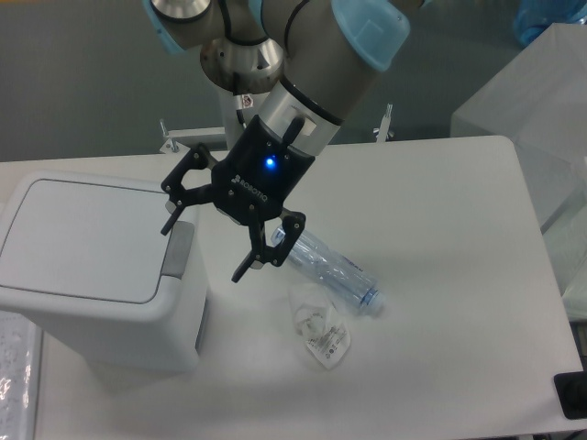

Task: Open the trash can
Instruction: 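Lower the gripper finger onto the grey latch of the lid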

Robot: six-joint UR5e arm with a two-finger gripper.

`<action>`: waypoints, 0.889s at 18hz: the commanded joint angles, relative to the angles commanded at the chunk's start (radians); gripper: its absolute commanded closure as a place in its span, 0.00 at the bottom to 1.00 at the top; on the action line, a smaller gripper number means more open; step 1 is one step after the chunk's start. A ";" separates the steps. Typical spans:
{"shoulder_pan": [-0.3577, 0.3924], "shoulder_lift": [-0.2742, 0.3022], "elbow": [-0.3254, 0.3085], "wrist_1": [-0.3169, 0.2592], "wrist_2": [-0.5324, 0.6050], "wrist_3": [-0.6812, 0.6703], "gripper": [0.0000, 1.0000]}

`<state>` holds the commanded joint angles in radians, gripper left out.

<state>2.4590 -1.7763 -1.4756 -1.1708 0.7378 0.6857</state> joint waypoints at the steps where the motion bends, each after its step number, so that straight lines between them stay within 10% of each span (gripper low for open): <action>1: 0.000 0.000 -0.015 0.034 0.003 -0.003 0.00; 16: 0.000 0.017 -0.124 0.109 0.011 -0.003 0.00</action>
<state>2.4590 -1.7595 -1.5999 -1.0616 0.7486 0.6826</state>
